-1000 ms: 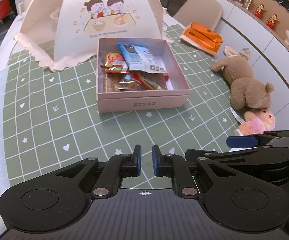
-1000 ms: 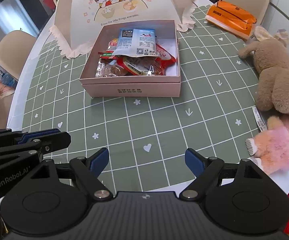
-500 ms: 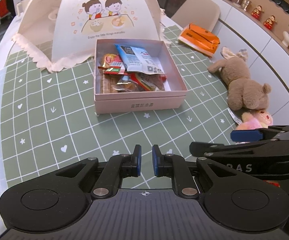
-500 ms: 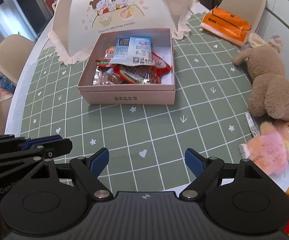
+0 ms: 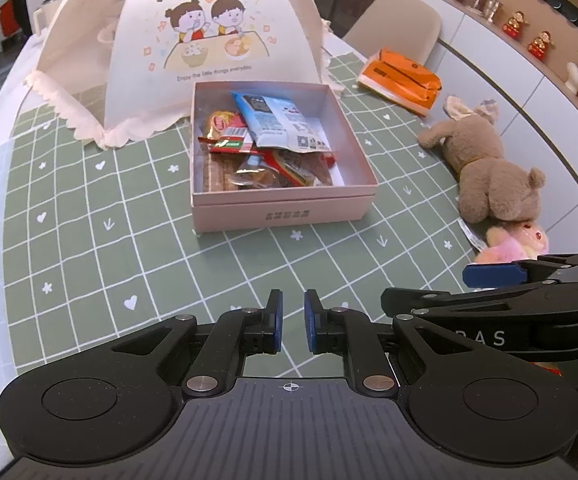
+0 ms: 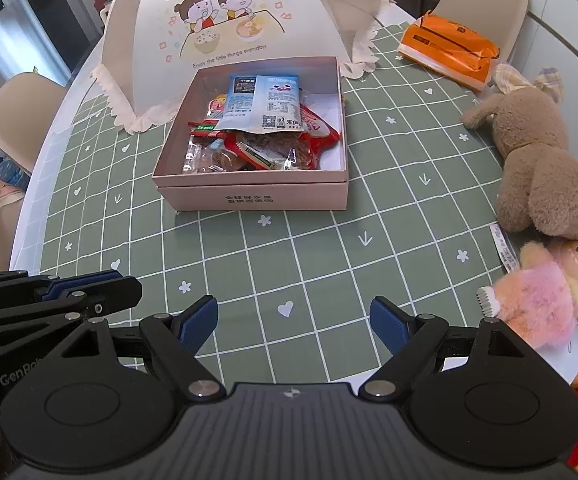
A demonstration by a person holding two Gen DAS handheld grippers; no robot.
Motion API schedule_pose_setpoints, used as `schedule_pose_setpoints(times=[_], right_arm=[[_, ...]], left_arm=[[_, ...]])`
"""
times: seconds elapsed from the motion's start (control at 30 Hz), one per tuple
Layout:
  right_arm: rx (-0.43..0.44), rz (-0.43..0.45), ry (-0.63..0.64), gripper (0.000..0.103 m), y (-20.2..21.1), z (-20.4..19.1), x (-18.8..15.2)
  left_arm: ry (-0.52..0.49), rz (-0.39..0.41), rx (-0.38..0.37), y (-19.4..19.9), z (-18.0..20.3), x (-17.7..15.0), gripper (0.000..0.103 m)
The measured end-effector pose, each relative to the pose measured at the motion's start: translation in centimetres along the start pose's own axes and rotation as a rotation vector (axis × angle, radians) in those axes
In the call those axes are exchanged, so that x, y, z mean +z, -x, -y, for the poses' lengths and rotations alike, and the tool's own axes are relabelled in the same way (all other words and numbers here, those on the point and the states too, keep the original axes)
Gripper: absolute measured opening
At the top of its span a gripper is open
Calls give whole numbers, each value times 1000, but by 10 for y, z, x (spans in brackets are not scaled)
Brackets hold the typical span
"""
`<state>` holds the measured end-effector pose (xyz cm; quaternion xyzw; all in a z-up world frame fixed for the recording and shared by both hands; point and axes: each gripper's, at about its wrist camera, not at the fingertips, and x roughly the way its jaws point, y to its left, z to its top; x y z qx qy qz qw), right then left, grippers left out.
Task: Organize snacks
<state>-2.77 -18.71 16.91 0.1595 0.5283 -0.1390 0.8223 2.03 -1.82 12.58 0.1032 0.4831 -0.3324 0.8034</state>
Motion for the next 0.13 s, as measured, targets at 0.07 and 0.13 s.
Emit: schedule_pose_setpoints(times=[0.07,0.13], right_arm=[[1,-3,2,85,-1,-1,0],[-1,-5,3,85,-2,-1,0]], left_arm=[[-1,8,-7,0,-1,0,15],[-5,23,-13,0,-1,0,15]])
